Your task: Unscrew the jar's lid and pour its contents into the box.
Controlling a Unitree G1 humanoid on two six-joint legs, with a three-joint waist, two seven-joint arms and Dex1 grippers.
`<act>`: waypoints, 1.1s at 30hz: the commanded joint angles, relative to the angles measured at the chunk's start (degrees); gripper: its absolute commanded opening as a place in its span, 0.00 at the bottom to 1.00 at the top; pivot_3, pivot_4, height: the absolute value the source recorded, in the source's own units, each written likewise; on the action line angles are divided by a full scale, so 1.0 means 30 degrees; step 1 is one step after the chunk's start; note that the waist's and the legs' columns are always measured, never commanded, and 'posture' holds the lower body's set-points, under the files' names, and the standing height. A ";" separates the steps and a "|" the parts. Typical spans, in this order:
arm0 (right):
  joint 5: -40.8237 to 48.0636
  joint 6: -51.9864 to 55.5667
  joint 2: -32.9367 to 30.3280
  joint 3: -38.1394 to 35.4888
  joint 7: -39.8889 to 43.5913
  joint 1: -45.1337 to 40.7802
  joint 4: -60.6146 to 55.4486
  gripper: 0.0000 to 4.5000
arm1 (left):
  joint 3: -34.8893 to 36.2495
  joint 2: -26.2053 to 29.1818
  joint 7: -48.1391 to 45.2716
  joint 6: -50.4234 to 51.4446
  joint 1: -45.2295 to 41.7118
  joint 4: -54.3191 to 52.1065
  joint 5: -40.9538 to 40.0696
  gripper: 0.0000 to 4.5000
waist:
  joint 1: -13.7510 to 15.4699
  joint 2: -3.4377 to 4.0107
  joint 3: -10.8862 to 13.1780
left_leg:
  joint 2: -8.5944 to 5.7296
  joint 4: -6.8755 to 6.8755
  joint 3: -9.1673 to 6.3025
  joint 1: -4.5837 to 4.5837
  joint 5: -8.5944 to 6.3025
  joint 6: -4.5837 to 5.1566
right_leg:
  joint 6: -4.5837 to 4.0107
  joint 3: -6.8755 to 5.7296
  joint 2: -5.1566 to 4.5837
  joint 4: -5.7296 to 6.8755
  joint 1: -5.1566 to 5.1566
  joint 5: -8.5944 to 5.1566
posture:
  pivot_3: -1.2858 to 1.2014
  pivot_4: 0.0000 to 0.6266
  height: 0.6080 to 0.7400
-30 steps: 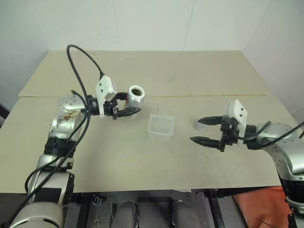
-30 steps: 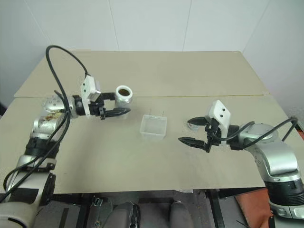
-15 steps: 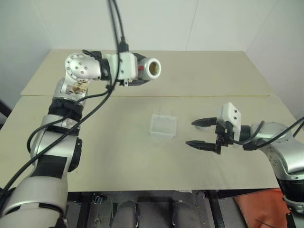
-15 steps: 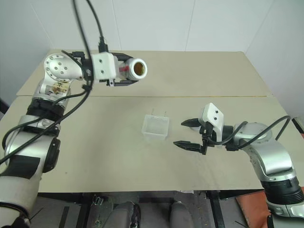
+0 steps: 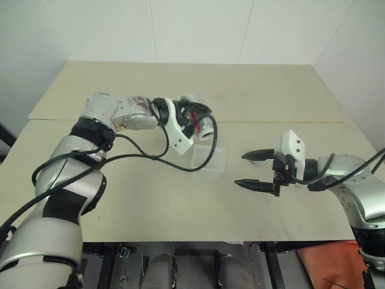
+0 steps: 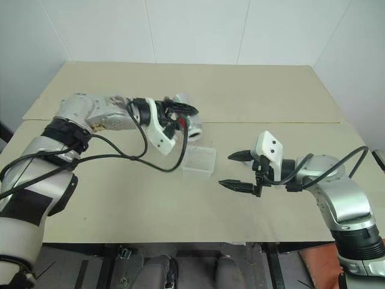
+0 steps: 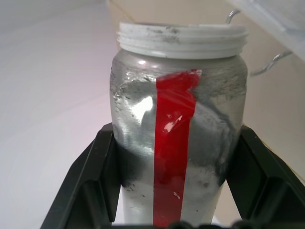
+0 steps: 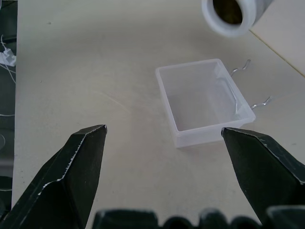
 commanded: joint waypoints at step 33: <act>0.0719 0.0428 0.0636 -0.0463 -0.0887 -0.1164 -0.0412 0.99 | 0.3455 -0.1291 -0.3824 0.0975 -0.0500 0.4861 -0.9045 0.59 | -0.0039 0.0002 -0.0001 | 0.0003 0.0110 0.0010 -0.0024 0.0002 -0.0003 | 0.0005 -0.0012 -0.0011 0.0056 -0.0004 -0.0001 | 0.52 0.24 1.00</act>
